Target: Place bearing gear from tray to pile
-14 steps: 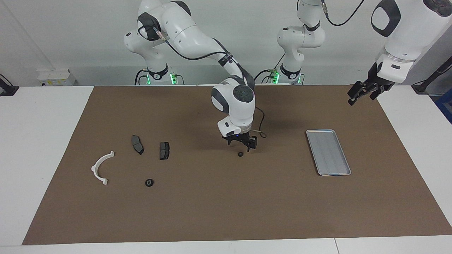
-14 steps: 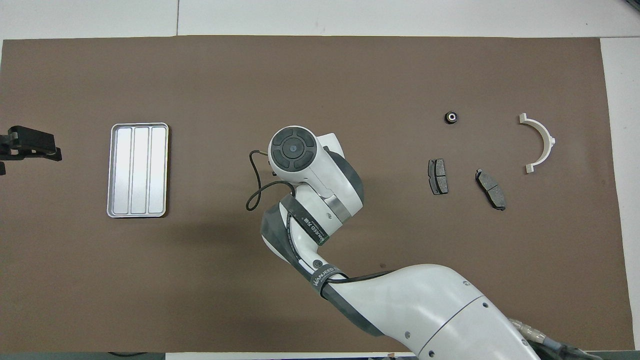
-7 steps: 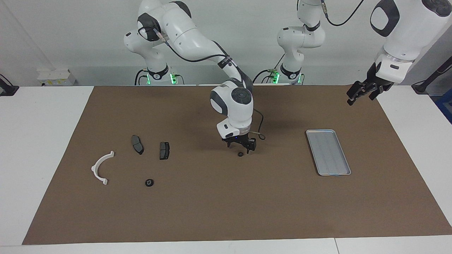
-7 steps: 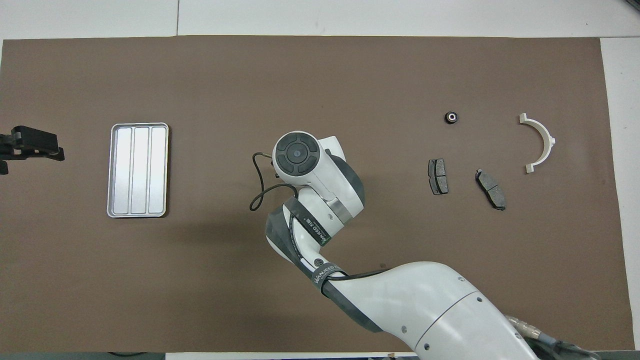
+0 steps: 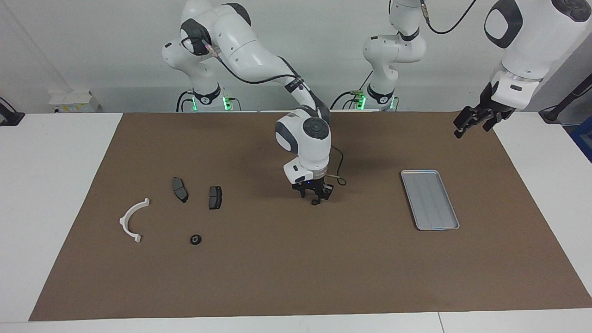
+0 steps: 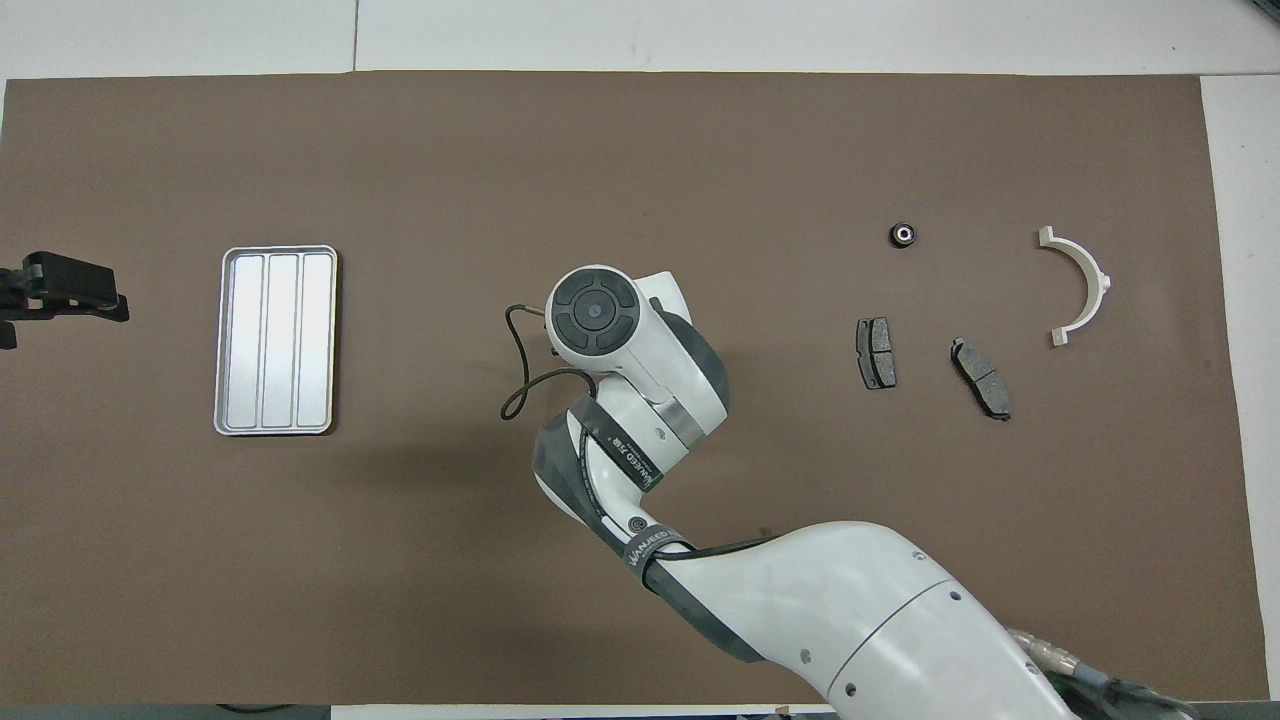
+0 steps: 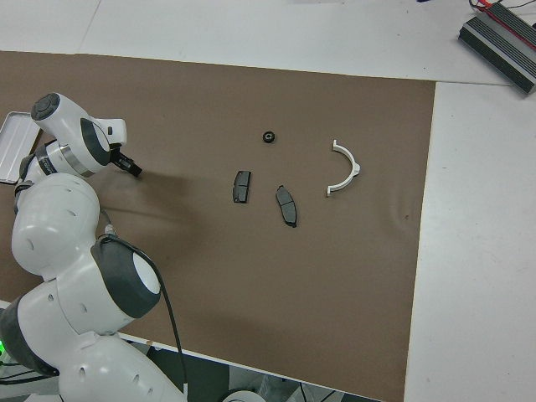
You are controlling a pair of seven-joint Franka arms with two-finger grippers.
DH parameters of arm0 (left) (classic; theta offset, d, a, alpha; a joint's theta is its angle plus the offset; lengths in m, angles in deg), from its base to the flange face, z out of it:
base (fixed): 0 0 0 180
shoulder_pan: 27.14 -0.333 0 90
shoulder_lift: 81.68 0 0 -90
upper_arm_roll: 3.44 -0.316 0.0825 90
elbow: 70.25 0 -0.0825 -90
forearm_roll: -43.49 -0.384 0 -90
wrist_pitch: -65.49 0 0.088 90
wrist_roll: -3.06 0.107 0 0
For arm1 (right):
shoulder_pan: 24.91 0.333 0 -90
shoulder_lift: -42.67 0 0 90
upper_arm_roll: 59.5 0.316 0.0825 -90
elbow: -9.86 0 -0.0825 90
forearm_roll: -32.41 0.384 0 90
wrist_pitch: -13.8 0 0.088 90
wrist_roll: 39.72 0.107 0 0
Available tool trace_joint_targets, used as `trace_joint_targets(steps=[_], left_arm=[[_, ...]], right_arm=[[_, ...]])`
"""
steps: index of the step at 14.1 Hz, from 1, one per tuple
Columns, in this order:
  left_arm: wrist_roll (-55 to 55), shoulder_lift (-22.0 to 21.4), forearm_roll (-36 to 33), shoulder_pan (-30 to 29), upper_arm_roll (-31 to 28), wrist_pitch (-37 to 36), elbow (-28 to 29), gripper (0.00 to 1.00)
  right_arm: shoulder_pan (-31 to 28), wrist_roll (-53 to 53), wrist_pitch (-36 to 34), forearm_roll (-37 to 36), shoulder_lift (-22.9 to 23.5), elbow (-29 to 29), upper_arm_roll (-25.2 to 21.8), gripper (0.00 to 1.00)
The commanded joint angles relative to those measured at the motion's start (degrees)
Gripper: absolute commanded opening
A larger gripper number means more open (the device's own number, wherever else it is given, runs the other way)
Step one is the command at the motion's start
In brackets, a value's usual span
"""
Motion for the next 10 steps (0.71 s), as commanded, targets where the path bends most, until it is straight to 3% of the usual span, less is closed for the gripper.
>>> trace_joint_targets(steps=[1,6,8,10], left_arm=[[0.6,-1.1,-0.1,-0.2,0.3,0.6,1.2,1.0],[0.6,-1.1,-0.1,-0.2,0.3,0.6,1.3,1.0],[0.6,-1.1,-0.1,-0.3,0.3,0.6,1.2,1.0],[0.6,-1.1,-0.1,-0.3,0.3,0.6,1.2,1.0]], right_arm=[[-0.7,0.8,1.9,-0.9,1.4,0.6,0.3,0.0],[-1.1,0.3,0.2,-2.3,1.3,-0.5,-0.1,0.0],[-4.0,-3.7,-7.4,-4.8,-0.2,-4.3,0.0,0.0],[-9.2,-17.5,-15.8,-3.9,-3.9,-7.5,0.5,0.0]])
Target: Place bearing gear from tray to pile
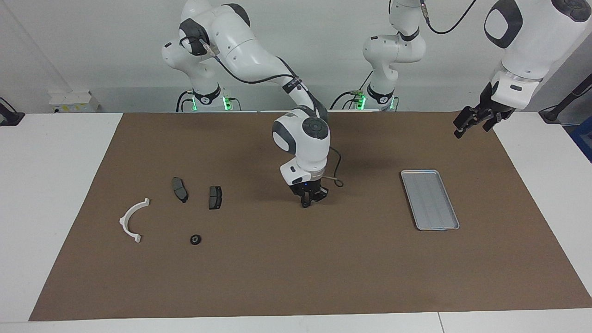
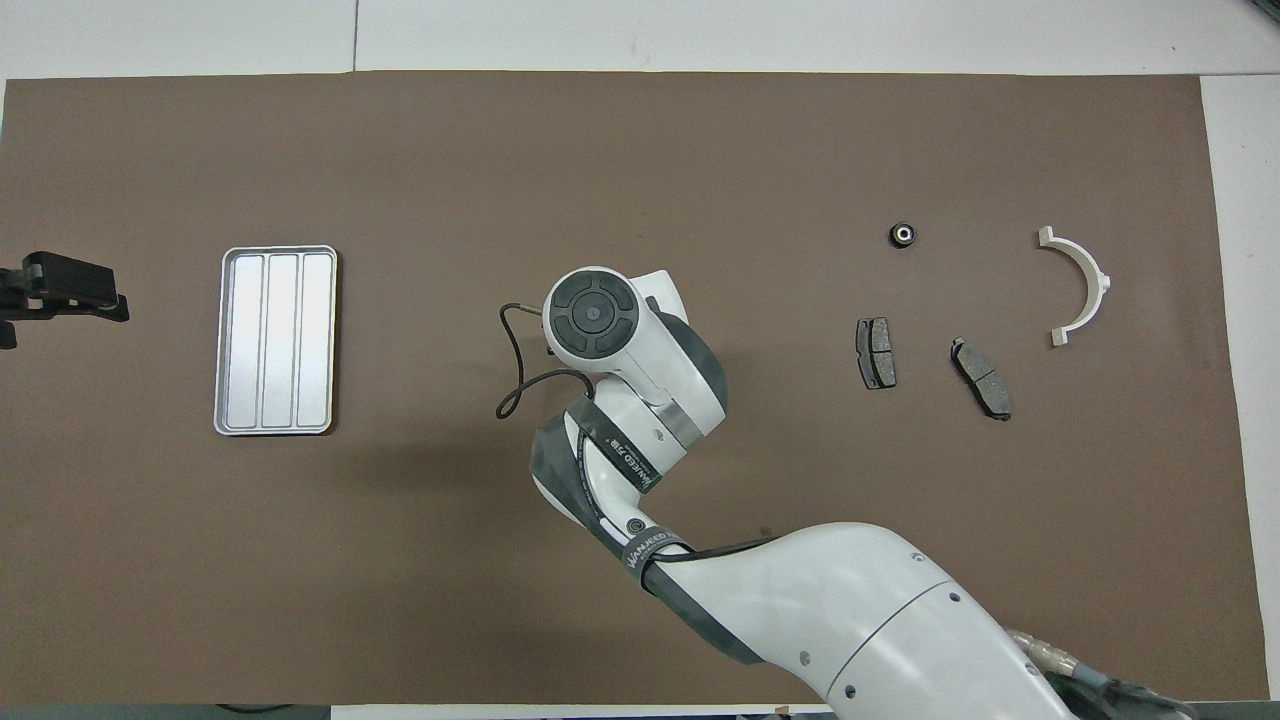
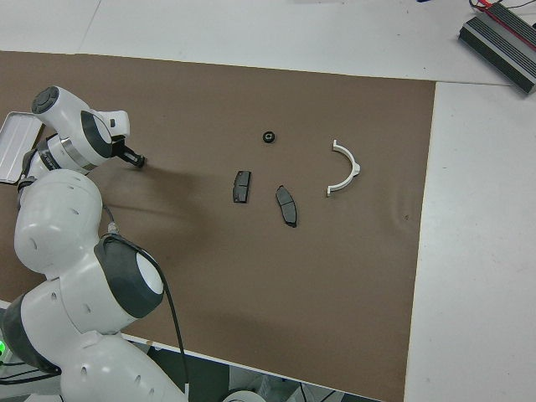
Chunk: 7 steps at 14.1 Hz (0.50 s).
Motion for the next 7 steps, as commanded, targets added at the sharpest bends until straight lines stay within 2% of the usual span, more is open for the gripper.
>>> trace_joint_targets(steps=[1,4,7], left_arm=[[0.6,-1.1,-0.1,-0.3,0.3,0.6,1.2,1.0],[0.6,-1.1,-0.1,-0.3,0.3,0.6,1.2,1.0],[0.6,-1.1,-0.1,-0.2,0.3,0.6,1.2,1.0]], right_arm=[[-8.8,-19.1,-10.3,0.6,-5.5,-3.3,1.4,0.0],[-18.7,-42.4,-17.3,3.2,-10.8,-3.4,1.2,0.0],[-26.9,-57.5,-15.8,3.4,-11.3,-2.6,1.2,0.0]])
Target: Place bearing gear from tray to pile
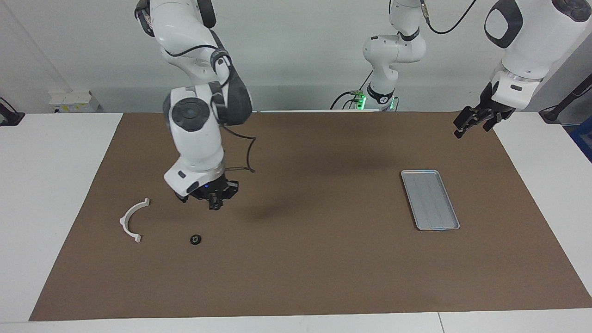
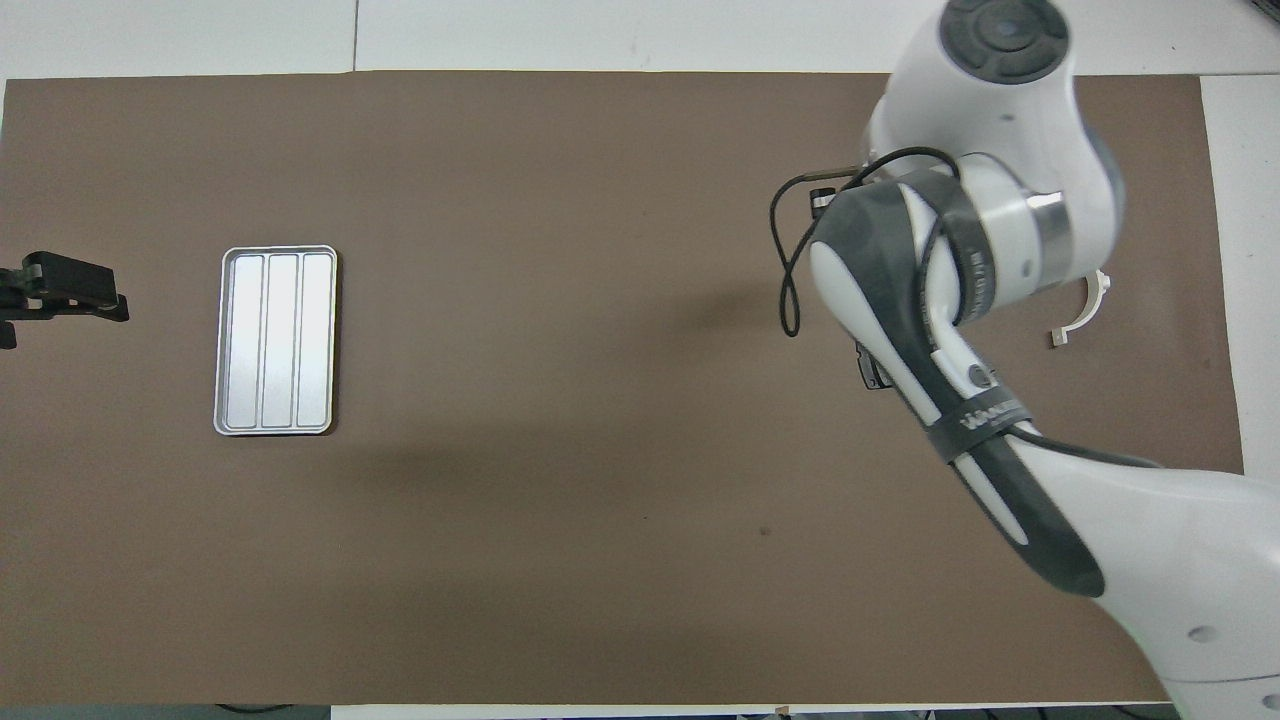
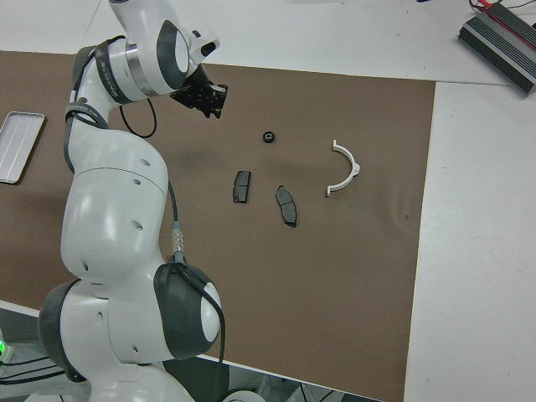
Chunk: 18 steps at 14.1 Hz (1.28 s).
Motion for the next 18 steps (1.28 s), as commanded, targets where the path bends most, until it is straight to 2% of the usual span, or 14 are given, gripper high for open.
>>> trace_joint_targets(steps=[1,2,5,9,15,18], left_arm=[[0.6,-1.1,-0.1,-0.2,0.3,0.6,1.3,1.0],[0.6,-1.1,-0.1,-0.2,0.3,0.6,1.2,1.0],[0.6,-1.1,-0.1,-0.2,0.3,0.6,1.2,1.0],[0.6,-1.1,-0.1,-0.3,0.3,0.6,1.3,1.0],[0.6,-1.1,-0.1,-0.3,0.3,0.6,1.2,1.0],[0.6,-1.1,-0.1,-0.2,0.3,0.6,1.3,1.0]], right_arm=[[-5.8,-10.4,3.3,1.0,0.2,2.6,1.0,0.0],[-7.9,-13.7,5.1,1.0,0.5,3.9,1.0,0.0],[-11.2,-17.5,17.1,1.1,0.8,12.1,1.0,0.0],[-12.8,-19.0,26.8,1.1,7.1,13.1,1.0,0.0],[-12.4,-18.6,32.3,1.2,8.7,15.3,1.1,0.0],[-12.2,-18.6,32.4,1.2,8.7,15.4,1.0,0.0]])
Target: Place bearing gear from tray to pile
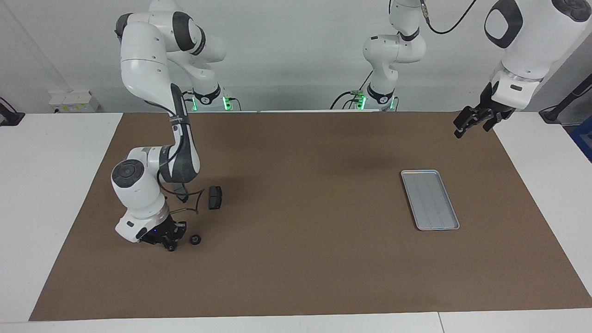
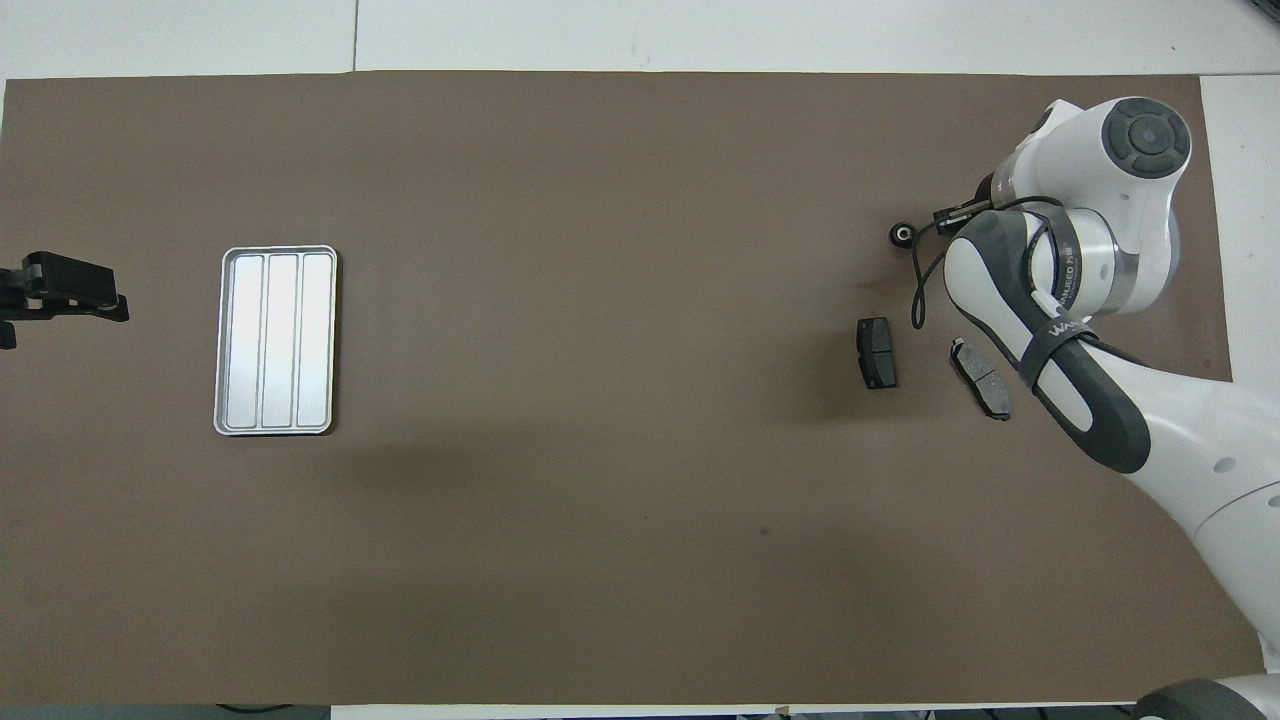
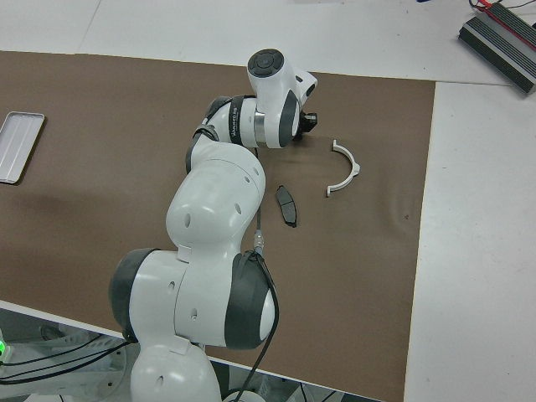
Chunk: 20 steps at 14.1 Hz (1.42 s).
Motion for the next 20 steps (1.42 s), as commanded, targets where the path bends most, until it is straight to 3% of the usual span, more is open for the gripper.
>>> trace_joint_targets(steps=[1,2,5,12,20], left_arm=[[0.6,-1.1,-0.1,-0.3,0.3,0.6,1.2,1.0],[0.6,-1.1,-0.1,-0.2,0.3,0.6,1.2,1.0],[0.6,-1.1,-0.1,-0.3,0.3,0.6,1.3,1.0],[0.6,-1.1,-0.1,-0.3,0.3,0.6,1.2,1.0],[0.6,-1.2,-0.1,-0.2,0.3,0.6,1.2,1.0]], right_arm=[[-0.4,-1.3,1.5,1.0,-0.4,1.3,0.7,0.86],[0.0,-1.2,0.8,1.0,-1.0,1.1,0.7,1.0],[2.3,2.9,-5.5,1.1,-6.2,0.9,1.0,1.0],[6.5,5.3,-25.3,1.2,-24.6,-0.1,2.1,1.0],[4.8,5.1,-39.4,1.6,-34.9,-0.3,1.2,1.0]])
